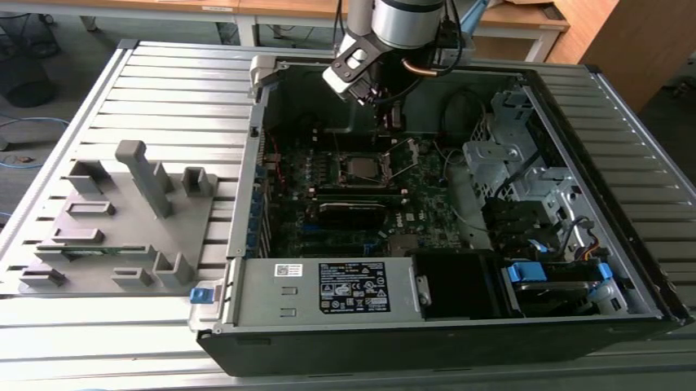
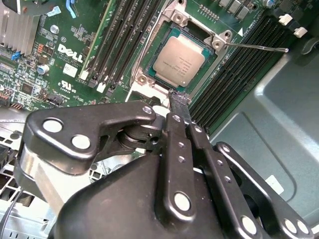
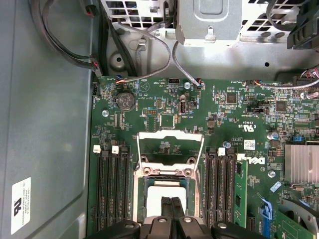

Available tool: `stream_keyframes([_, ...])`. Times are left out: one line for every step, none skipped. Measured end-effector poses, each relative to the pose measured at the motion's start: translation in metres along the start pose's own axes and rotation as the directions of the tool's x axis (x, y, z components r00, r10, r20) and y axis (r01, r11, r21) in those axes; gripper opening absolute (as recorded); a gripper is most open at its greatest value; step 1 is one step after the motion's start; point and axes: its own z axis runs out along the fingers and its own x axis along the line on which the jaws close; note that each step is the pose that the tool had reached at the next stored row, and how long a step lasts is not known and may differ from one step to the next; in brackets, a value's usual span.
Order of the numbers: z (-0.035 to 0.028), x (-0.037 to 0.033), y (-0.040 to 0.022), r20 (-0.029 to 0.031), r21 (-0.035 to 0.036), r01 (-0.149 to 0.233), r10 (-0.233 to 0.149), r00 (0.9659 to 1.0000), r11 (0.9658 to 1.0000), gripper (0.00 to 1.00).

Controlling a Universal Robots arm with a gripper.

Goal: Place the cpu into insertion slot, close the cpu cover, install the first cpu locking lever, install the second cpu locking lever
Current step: 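Close the cpu cover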

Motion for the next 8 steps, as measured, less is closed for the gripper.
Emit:
stream_keyframes([0.0000, 0.0000, 0.0000, 0.0000, 0.0000, 0.000, 0.000, 1.0000, 1.0000, 0.11])
stream_keyframes([0.0000, 0.0000, 0.0000, 0.0000, 0.0000, 0.000, 0.000, 1.0000, 1.0000, 0.11])
stream_keyframes([0.0000, 0.0000, 0.0001, 0.0000, 0.0000, 0.000, 0.000, 1.0000, 1.0000, 0.11])
stream_keyframes([0.0000, 0.0000, 0.0006, 0.0000, 0.0000, 0.000, 0.000, 1.0000, 1.0000, 0.11])
stream_keyframes([0.0000, 0.0000, 0.0013, 0.0000, 0.0000, 0.000, 0.000, 1.0000, 1.0000, 0.11])
stream_keyframes([0.0000, 0.0000, 0.0021, 0.0000, 0.0000, 0.000, 0.000, 1.0000, 1.0000, 0.11])
stream_keyframes([0.0000, 0.0000, 0.0033, 0.0000, 0.0000, 0.000, 0.000, 1.0000, 1.0000, 0.11])
stream_keyframes([0.0001, 0.0000, 0.0046, 0.0000, 0.0000, 0.000, 0.000, 1.0000, 1.0000, 0.11])
